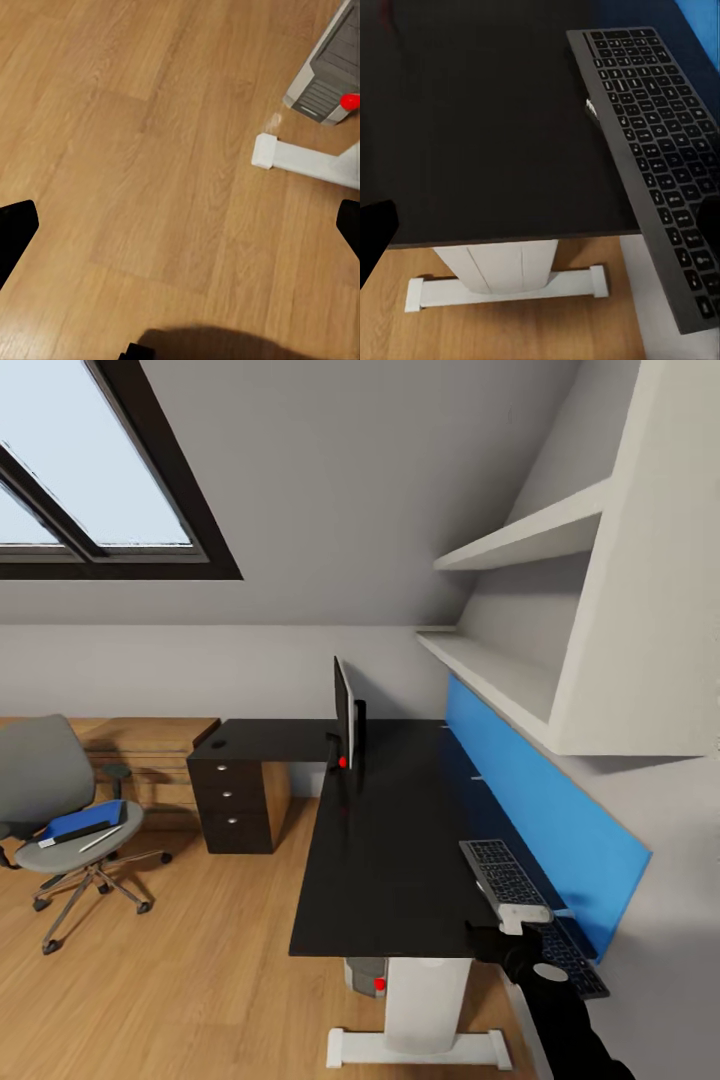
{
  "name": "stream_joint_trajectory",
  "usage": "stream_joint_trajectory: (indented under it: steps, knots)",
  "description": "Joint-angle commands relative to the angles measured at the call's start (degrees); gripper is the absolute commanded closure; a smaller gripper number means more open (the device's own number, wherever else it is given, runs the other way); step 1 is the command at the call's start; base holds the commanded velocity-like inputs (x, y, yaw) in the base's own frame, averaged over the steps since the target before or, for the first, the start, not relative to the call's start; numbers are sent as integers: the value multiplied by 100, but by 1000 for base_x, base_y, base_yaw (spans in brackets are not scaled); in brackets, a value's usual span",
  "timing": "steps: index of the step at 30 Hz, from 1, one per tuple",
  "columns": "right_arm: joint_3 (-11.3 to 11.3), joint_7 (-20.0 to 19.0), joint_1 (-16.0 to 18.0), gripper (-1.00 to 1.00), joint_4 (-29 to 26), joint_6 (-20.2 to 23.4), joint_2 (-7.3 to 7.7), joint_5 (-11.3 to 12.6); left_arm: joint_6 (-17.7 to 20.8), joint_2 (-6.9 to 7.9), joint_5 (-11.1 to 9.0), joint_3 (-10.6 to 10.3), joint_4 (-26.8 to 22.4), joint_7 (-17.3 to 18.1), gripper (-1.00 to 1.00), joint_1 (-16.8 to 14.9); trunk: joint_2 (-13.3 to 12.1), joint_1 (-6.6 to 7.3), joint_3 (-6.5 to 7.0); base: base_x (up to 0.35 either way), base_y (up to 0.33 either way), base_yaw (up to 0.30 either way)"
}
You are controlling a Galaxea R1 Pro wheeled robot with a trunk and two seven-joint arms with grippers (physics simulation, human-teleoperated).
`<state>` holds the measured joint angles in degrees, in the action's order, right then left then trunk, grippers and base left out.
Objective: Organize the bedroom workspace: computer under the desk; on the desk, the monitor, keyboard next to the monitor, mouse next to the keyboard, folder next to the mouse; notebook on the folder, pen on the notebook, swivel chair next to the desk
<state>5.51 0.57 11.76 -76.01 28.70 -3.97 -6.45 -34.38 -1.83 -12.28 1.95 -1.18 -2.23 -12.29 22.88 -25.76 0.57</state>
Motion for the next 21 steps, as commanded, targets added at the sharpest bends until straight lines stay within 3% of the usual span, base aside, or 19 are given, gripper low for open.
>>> stream_joint_trajectory:
  steps: [1, 10, 16, 21]
  knots:
    - [14, -12, 2, -100, -7, 30, 11, -58, -16, -2, 24, 16, 3, -23, -100, -2, 4, -2, -2, 0, -34, 0]
    - [112, -5, 59, -100, 11, 20, 150, -55, -16, -2, 24, 16, 3, -23, -100, -2, 4, -2, -2, 0, -10, 0]
    - [302, -11, 103, -100, 33, 18, 186, 19, -18, -2, 24, 16, 3, -23, -100, -2, 4, -2, -2, 0, -1, 0]
    - [429, -19, 179, -100, 172, 21, 357, 195, -23, -2, 24, 16, 3, -23, -100, -2, 4, -2, -2, 0, 0, 0]
